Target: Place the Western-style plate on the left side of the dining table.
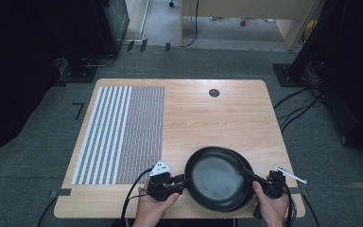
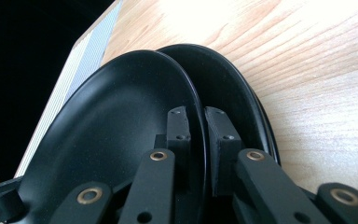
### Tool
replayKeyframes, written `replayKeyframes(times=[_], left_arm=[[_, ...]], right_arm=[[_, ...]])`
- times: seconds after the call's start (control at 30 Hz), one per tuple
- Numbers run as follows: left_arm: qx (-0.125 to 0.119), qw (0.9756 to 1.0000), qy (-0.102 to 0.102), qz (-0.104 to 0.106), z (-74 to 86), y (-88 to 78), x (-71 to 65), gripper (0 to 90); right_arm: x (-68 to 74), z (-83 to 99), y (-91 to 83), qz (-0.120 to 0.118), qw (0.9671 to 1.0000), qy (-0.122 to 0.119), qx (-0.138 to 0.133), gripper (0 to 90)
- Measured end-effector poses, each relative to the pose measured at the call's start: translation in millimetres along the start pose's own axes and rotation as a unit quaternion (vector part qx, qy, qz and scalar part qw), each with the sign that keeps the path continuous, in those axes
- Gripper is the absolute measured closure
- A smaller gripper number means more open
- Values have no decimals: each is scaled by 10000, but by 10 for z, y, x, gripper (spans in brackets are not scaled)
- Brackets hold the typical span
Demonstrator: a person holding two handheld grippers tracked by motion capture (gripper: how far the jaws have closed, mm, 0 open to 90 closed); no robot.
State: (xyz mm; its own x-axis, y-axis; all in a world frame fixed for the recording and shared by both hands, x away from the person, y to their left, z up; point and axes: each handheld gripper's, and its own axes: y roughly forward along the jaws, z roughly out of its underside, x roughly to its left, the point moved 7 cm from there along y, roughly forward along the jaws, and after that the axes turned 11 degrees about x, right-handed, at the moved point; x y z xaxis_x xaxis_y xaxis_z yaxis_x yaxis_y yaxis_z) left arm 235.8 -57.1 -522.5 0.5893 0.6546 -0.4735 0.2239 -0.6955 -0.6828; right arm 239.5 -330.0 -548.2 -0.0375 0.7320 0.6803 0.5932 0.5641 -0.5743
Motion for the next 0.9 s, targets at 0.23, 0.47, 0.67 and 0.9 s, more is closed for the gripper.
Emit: replayKeyframes(times=[0.23, 0.47, 0.67, 0.9], left_arm=[[-4, 9998, -171, 110, 10, 19, 27, 662], [-60, 9995, -300, 115, -5, -2, 65, 681], [-166, 9993, -333, 89, -50, -84, 75, 682], [-310, 9990, -310, 93, -128, -224, 75, 682]], right_arm=[[78, -28, -85, -181, 9993, 177, -266, 851], [148, -27, -104, -256, 9989, 199, -330, 858], [187, -30, -77, -371, 9985, 282, -305, 859], [303, -84, -79, -520, 9977, 300, -322, 859]])
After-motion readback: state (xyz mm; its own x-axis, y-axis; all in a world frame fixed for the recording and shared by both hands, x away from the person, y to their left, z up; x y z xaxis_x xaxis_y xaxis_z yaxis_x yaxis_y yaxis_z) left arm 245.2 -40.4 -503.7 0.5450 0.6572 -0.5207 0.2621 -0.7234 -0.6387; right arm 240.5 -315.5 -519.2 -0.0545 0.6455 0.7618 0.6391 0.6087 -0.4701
